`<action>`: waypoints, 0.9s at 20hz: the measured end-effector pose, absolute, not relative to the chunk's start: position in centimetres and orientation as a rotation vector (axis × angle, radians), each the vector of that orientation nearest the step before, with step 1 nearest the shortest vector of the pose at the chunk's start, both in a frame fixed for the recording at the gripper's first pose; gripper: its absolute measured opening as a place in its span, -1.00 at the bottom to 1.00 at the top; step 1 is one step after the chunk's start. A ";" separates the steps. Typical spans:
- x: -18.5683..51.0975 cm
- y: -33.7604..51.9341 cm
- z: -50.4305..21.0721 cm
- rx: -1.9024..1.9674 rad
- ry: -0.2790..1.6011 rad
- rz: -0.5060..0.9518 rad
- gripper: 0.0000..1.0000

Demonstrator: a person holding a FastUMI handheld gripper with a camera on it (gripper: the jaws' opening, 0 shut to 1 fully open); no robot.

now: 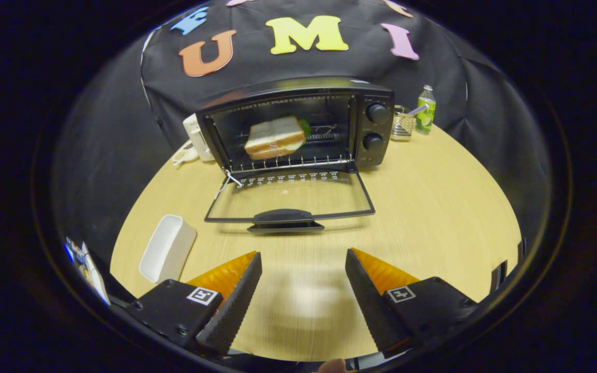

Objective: Open the toaster oven, put the food inside, and close the toaster oven door.

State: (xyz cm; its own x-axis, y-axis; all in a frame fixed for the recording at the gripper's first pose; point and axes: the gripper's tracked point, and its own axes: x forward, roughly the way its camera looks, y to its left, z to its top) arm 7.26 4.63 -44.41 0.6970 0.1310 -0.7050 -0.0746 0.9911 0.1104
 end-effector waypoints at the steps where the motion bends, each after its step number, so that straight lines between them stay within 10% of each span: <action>1: 7.7 4.8 -45.1 0.067 0.791 0.117 1.00; 18: 12.4 7.4 -48.9 0.027 0.832 0.048 1.00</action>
State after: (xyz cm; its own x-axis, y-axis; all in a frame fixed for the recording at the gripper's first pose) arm 12.38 7.43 -48.87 0.6724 0.0535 -0.7383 -0.0323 0.9986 0.0429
